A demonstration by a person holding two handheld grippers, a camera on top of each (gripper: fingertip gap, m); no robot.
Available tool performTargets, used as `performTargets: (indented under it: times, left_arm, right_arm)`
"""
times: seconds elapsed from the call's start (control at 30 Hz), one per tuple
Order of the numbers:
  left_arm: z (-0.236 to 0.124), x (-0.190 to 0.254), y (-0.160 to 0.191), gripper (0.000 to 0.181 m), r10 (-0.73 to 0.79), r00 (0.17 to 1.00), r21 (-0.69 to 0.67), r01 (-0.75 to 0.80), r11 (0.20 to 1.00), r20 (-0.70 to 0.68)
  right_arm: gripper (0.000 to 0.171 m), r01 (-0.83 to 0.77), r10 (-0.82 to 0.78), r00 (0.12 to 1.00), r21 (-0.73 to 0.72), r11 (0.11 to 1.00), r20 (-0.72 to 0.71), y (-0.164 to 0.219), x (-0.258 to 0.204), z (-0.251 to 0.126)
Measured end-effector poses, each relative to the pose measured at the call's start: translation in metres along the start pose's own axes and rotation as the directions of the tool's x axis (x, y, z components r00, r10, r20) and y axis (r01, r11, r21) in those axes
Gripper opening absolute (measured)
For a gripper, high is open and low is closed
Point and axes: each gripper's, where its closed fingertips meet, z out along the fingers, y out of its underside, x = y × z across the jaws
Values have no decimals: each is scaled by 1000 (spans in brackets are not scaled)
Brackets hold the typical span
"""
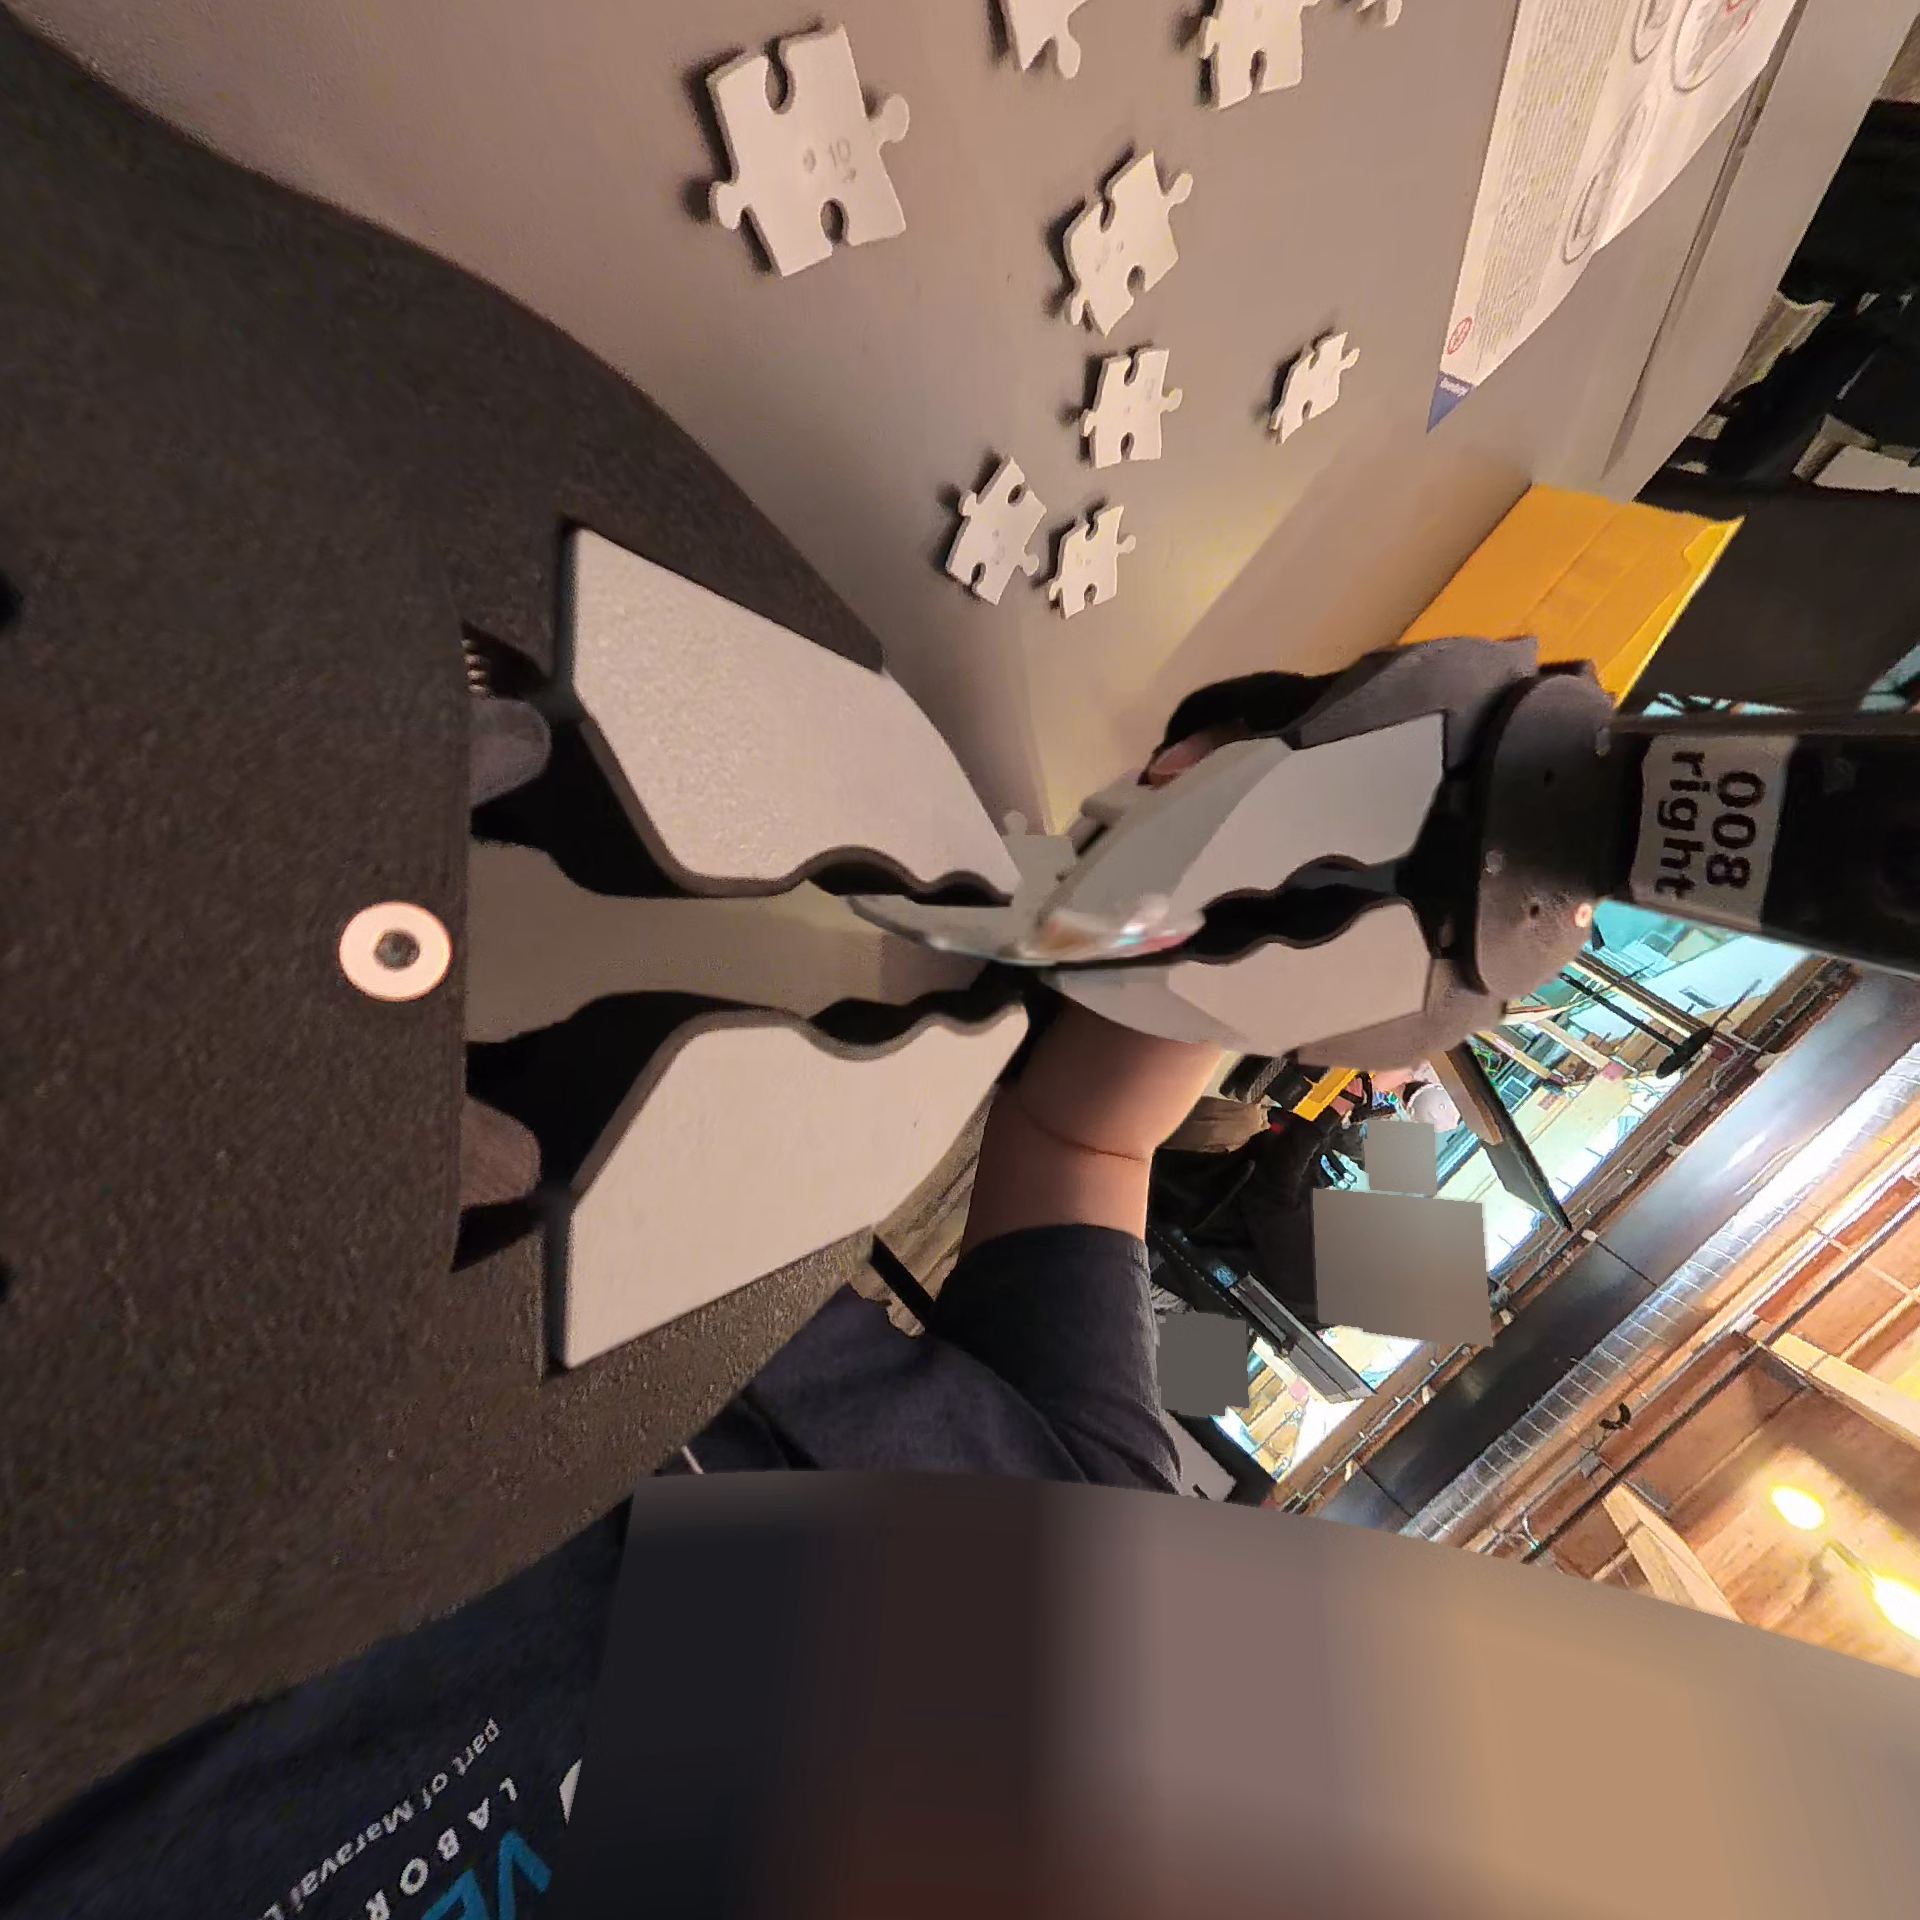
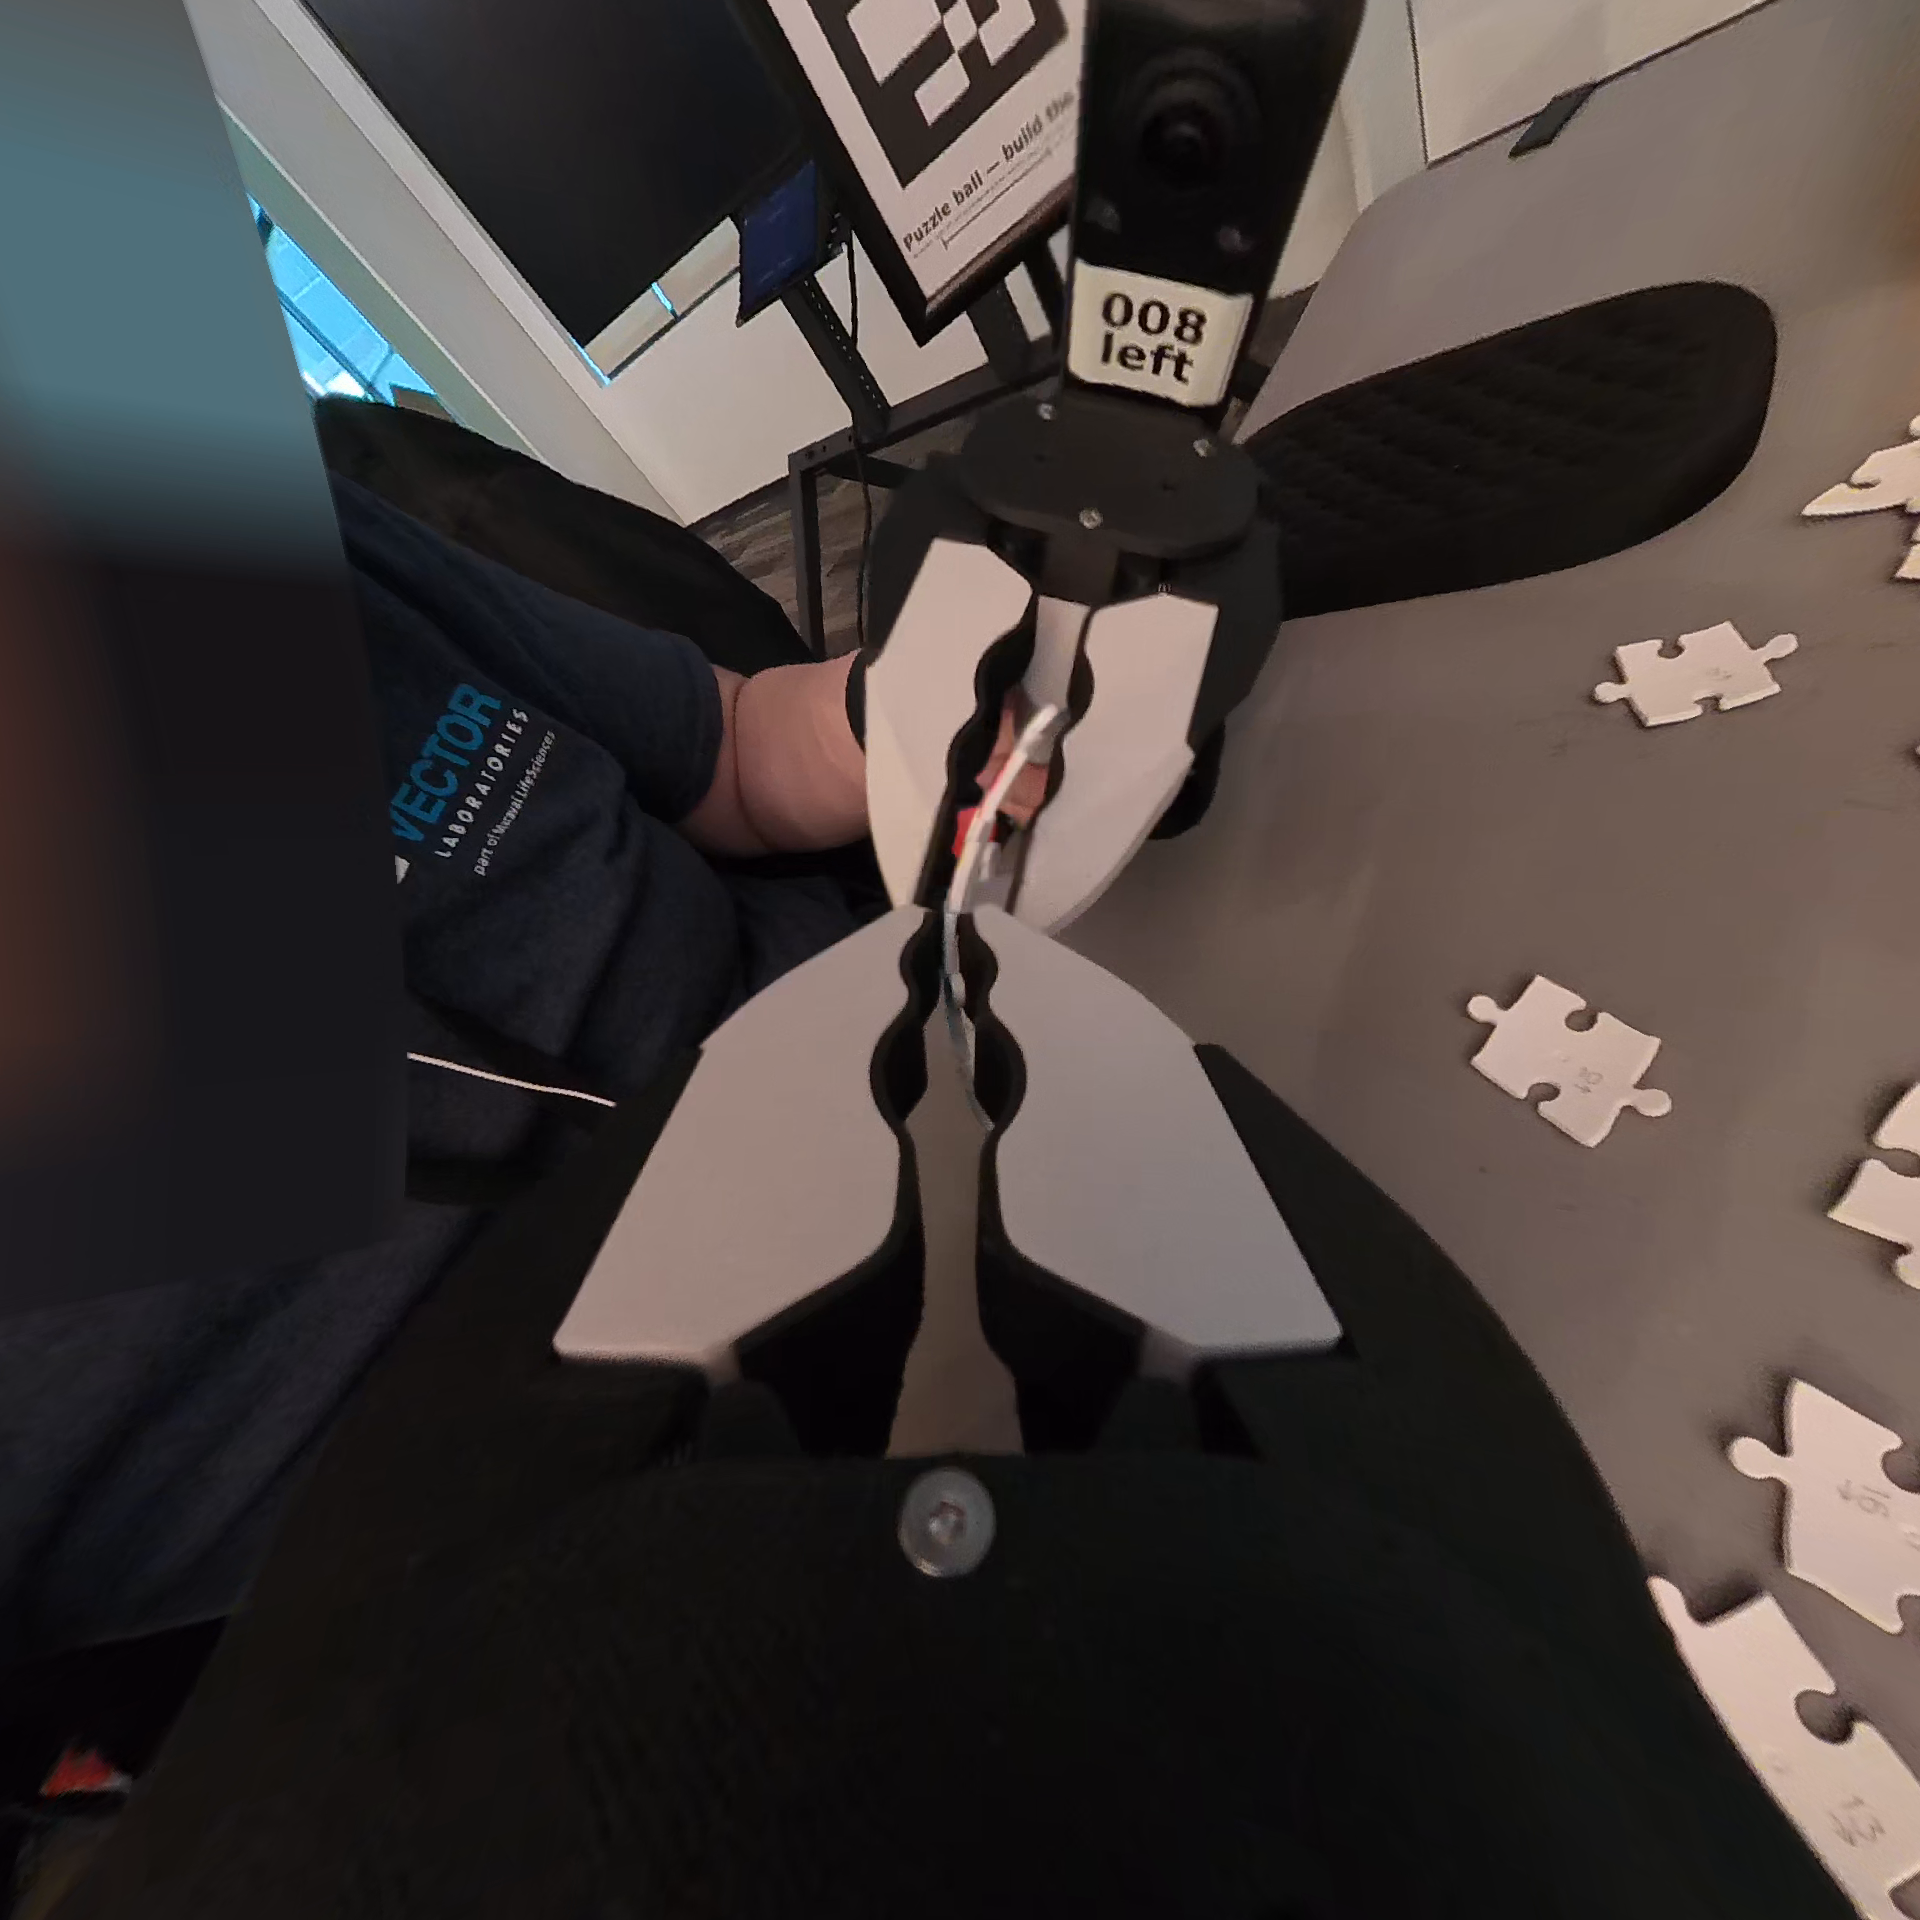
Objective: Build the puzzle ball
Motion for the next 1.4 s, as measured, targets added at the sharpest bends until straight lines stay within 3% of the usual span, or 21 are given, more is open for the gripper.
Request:
performTargets:
  times: [0.3, 1.4]
  left_arm:
    - [-1, 4, -4, 3, 2, 999, 23, -1, 1000, -33]
    - [4, 6, -1, 3, 40, 999, -11, -40, 999, 0]
  right_arm:
    - [5, -45, 43, 998, 59, 997, 44, -8, -2, -6]
    - [6, -70, 67, 996, 57, 996, 51, -8, -4, 0]
